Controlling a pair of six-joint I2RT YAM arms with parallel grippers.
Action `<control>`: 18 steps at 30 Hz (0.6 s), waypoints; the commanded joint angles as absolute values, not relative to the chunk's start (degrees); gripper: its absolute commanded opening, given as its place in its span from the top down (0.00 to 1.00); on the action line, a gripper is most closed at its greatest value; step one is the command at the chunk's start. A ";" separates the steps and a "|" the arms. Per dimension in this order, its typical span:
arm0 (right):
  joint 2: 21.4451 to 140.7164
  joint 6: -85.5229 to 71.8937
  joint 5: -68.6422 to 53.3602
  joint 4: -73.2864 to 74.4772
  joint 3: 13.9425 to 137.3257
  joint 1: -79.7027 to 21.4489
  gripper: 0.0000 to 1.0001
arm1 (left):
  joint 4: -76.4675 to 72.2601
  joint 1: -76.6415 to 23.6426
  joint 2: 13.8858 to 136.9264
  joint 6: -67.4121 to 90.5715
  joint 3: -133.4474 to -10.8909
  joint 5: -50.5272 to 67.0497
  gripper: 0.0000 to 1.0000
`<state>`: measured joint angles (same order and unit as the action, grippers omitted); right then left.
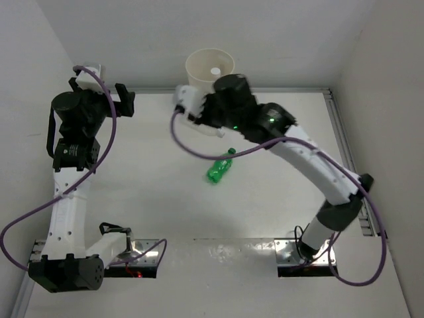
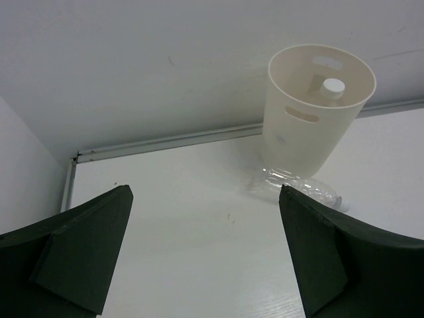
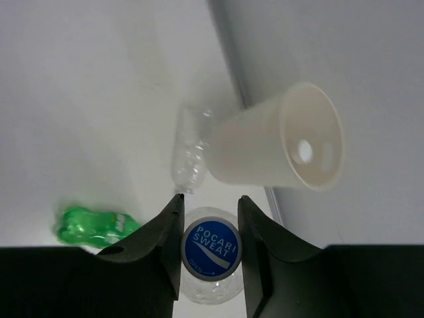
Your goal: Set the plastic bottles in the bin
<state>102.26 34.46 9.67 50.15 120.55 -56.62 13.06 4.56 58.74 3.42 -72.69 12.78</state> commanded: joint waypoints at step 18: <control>109.59 -23.65 -9.32 -26.45 119.61 -14.06 1.00 | 9.58 4.66 61.35 9.05 -67.24 16.79 0.00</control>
